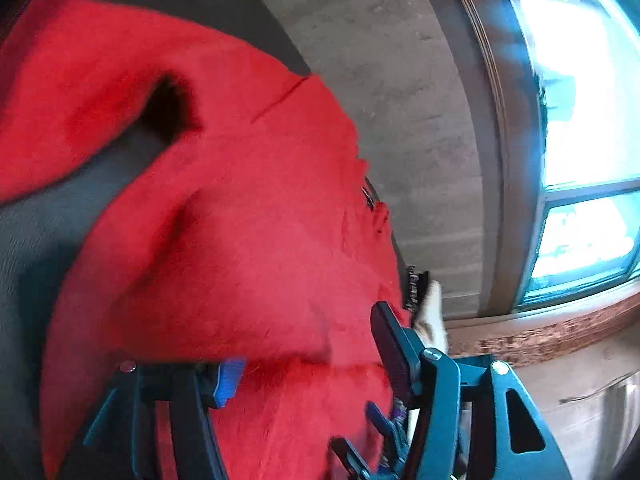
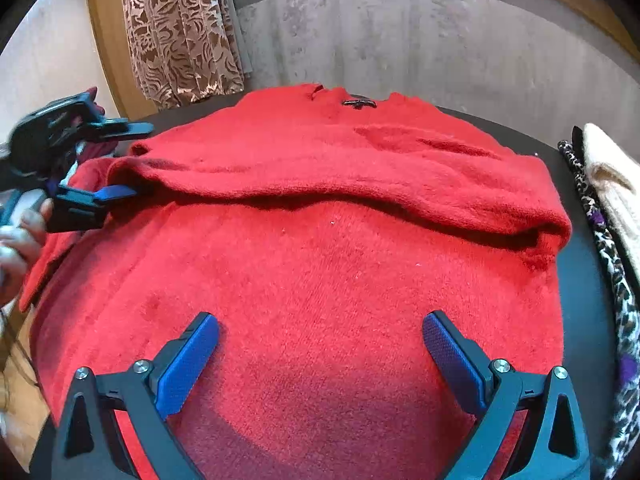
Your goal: Fold clothes
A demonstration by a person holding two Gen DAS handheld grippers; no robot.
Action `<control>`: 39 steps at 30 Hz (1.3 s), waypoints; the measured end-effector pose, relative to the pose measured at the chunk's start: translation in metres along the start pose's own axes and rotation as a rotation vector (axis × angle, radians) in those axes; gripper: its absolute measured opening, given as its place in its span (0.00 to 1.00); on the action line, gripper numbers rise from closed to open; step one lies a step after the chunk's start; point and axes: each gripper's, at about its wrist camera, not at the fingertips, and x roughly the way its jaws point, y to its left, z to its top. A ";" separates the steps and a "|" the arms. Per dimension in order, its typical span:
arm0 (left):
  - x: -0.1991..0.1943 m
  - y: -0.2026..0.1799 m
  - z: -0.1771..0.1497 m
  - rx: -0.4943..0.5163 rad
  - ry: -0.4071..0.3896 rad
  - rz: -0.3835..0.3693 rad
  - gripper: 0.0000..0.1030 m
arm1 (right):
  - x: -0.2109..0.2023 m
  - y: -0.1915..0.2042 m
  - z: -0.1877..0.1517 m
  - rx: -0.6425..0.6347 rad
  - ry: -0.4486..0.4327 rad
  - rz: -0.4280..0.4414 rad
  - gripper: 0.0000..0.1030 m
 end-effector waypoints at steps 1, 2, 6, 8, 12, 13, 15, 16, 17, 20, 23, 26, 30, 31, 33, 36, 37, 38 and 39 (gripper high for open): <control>0.003 -0.003 0.002 0.016 -0.012 0.017 0.48 | 0.000 -0.001 0.000 0.007 -0.003 0.008 1.00; 0.010 -0.011 0.006 0.041 -0.026 0.034 0.35 | -0.001 -0.002 0.000 0.013 -0.007 0.016 1.00; 0.015 -0.058 0.019 0.199 -0.080 0.034 0.12 | -0.002 -0.006 0.000 0.036 -0.019 0.045 1.00; 0.006 -0.087 0.023 0.298 -0.123 0.024 0.09 | -0.005 -0.009 -0.001 0.052 -0.026 0.064 1.00; -0.023 -0.124 0.028 0.418 -0.252 -0.104 0.09 | -0.006 -0.012 -0.001 0.074 -0.037 0.091 1.00; -0.020 -0.118 0.031 0.413 -0.245 -0.081 0.09 | -0.007 -0.013 -0.001 0.081 -0.040 0.099 1.00; -0.015 -0.107 0.036 0.402 -0.230 -0.034 0.09 | -0.008 -0.018 -0.001 0.123 -0.054 0.115 1.00; -0.011 -0.096 0.037 0.391 -0.211 0.003 0.08 | -0.010 -0.021 -0.001 0.147 -0.060 0.137 1.00; -0.006 -0.085 0.037 0.377 -0.191 0.036 0.07 | -0.012 -0.027 -0.002 0.183 -0.071 0.172 1.00; 0.003 -0.063 0.034 0.341 -0.146 0.050 0.07 | -0.017 -0.051 0.000 0.337 -0.085 0.288 1.00; 0.000 -0.063 0.028 0.364 -0.132 0.041 0.07 | -0.024 -0.071 0.010 0.476 -0.130 0.349 1.00; -0.007 -0.073 0.033 0.344 -0.143 -0.038 0.07 | -0.024 -0.088 0.024 0.572 -0.184 0.375 1.00; -0.025 -0.085 0.038 0.344 -0.175 -0.138 0.07 | 0.000 -0.117 0.039 0.726 -0.167 0.329 1.00; -0.028 -0.089 0.039 0.349 -0.185 -0.159 0.07 | 0.003 -0.127 0.040 0.767 -0.169 0.333 1.00; -0.031 -0.094 0.040 0.368 -0.202 -0.173 0.07 | -0.008 -0.146 0.039 0.830 -0.259 0.305 1.00; -0.010 -0.079 0.034 0.393 -0.149 -0.064 0.07 | -0.028 -0.175 0.023 0.952 -0.392 0.263 1.00; 0.001 -0.069 0.031 0.396 -0.119 -0.017 0.07 | -0.029 -0.183 0.016 0.982 -0.399 0.271 1.00; 0.013 -0.056 0.026 0.381 -0.082 0.030 0.07 | -0.029 -0.189 0.008 1.008 -0.392 0.284 1.00; 0.025 -0.042 0.022 0.365 -0.046 0.075 0.07 | -0.029 -0.191 0.000 1.020 -0.386 0.294 1.00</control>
